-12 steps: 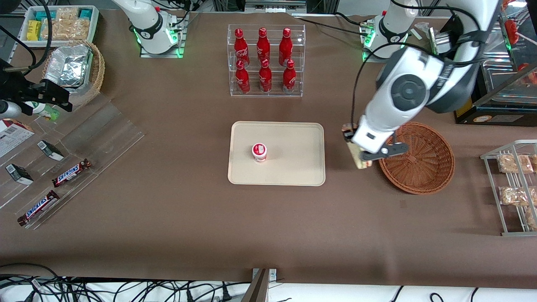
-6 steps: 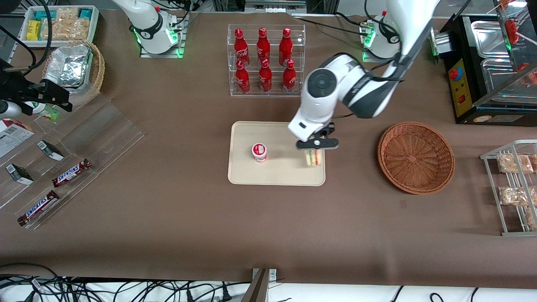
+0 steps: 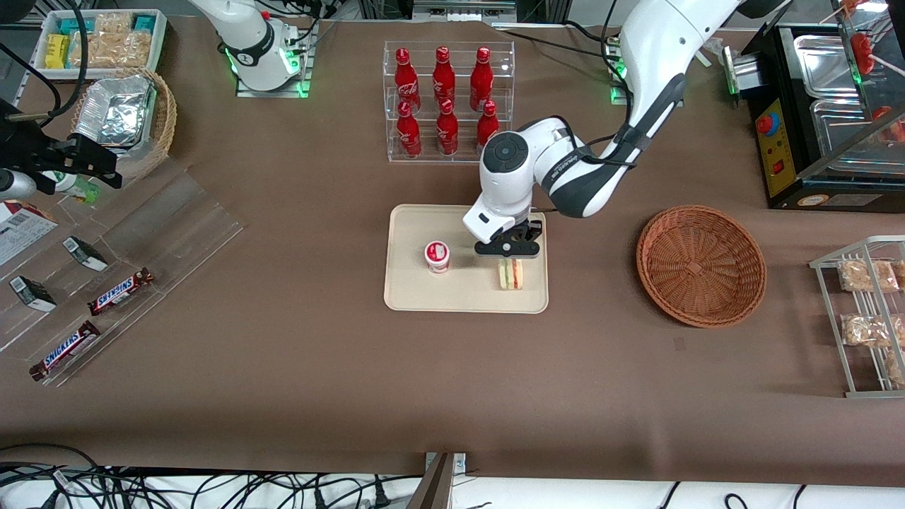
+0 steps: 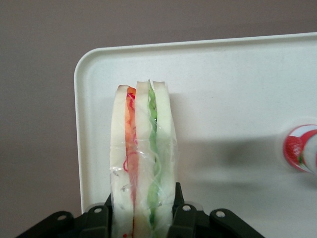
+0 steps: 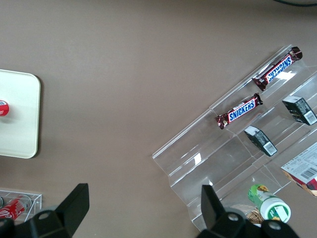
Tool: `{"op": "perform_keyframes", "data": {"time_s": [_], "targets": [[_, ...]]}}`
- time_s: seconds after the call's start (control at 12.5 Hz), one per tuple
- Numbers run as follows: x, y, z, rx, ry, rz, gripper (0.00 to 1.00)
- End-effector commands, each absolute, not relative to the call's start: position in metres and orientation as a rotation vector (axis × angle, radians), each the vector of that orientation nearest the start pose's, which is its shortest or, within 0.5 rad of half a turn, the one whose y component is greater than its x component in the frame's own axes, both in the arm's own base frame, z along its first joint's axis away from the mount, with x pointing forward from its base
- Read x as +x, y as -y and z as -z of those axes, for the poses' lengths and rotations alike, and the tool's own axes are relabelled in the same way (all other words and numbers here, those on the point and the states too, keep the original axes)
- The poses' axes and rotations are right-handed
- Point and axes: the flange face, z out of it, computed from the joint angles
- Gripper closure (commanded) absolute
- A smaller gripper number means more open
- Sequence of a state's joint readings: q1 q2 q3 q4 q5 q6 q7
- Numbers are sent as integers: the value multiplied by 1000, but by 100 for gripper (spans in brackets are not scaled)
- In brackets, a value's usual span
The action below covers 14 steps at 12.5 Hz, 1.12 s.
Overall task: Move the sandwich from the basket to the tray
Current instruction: 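Lower the sandwich onto the tray beside the cup and open the left gripper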
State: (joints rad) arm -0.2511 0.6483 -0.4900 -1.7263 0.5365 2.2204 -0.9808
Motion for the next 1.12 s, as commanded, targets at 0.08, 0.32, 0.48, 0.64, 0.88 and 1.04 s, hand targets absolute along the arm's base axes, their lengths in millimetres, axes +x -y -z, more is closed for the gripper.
{"op": "perform_keyframes", "data": {"time_s": [0.08,0.32,0.48,0.64,0.88,1.04], "targets": [[525,415,-224,-3002,-26,135,57],[525,417,-221,-3015,-24,137,56],[524,417,-220,-3013,-32,135,28],[525,417,-220,-3014,-28,136,1],[539,413,-242,-3032,23,174,0],[551,406,-273,-3016,72,211,0]]}}
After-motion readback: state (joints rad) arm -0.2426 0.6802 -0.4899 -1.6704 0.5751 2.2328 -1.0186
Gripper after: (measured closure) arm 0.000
